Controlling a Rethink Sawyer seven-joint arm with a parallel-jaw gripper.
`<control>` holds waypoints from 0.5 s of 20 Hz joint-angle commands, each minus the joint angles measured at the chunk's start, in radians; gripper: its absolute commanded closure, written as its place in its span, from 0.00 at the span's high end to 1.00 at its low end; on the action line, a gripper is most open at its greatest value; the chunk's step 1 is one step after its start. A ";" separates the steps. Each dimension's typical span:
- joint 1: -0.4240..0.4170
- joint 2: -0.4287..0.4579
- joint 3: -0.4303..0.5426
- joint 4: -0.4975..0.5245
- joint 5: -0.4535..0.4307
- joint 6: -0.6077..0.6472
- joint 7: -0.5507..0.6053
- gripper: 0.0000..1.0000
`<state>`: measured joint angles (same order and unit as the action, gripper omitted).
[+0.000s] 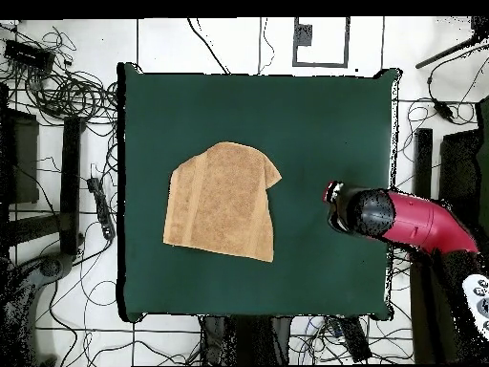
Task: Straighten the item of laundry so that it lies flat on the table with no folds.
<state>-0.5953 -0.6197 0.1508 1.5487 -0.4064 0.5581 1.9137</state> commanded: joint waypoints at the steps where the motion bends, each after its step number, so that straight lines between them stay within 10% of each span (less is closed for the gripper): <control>1: 0.064 0.016 0.089 0.079 0.062 0.076 0.039 1.00; 10: 0.086 0.035 0.079 0.051 0.084 0.070 0.050 1.00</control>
<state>-0.5628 -0.6251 0.1508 1.5532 -0.3701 0.5581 1.9137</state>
